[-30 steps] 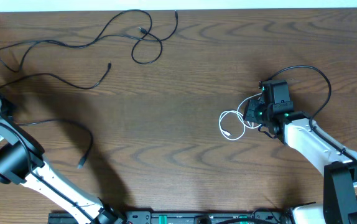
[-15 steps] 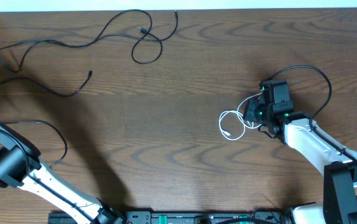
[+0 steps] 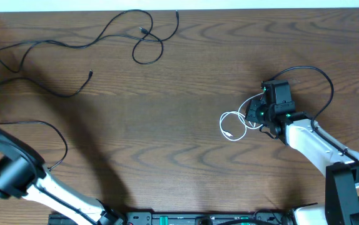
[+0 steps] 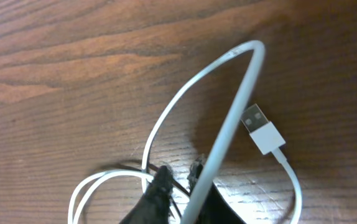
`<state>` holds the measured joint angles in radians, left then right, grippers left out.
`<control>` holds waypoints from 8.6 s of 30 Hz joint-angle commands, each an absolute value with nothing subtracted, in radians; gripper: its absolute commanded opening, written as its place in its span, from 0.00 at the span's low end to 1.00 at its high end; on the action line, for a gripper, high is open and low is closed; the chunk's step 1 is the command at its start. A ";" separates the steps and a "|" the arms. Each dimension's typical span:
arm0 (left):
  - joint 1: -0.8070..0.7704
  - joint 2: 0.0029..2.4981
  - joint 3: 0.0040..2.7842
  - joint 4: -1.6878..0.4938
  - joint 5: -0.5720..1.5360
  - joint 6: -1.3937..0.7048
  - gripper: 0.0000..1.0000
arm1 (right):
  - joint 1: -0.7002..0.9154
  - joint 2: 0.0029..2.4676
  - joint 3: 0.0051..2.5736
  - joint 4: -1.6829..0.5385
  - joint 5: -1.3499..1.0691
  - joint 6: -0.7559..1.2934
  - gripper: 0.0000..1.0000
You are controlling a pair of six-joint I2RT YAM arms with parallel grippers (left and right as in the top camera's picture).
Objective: Untangle cables
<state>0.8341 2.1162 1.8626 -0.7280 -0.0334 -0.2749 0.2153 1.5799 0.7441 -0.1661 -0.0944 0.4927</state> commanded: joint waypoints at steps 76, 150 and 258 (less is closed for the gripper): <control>0.628 2.020 1.144 -0.548 0.460 -0.538 0.08 | 0.211 1.637 0.736 -0.053 -0.052 0.501 0.99; 0.324 2.039 1.204 -0.143 0.126 0.123 0.08 | 0.211 1.637 0.736 -0.059 -0.062 0.501 0.99; 0.484 1.949 1.184 -0.583 0.223 -0.219 0.08 | 0.211 1.637 0.736 -0.036 -0.067 0.562 0.99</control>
<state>0.5098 1.9358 1.1904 -0.5613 0.2363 -0.2314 0.2153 1.6299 0.7422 -0.0395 -0.0673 0.5396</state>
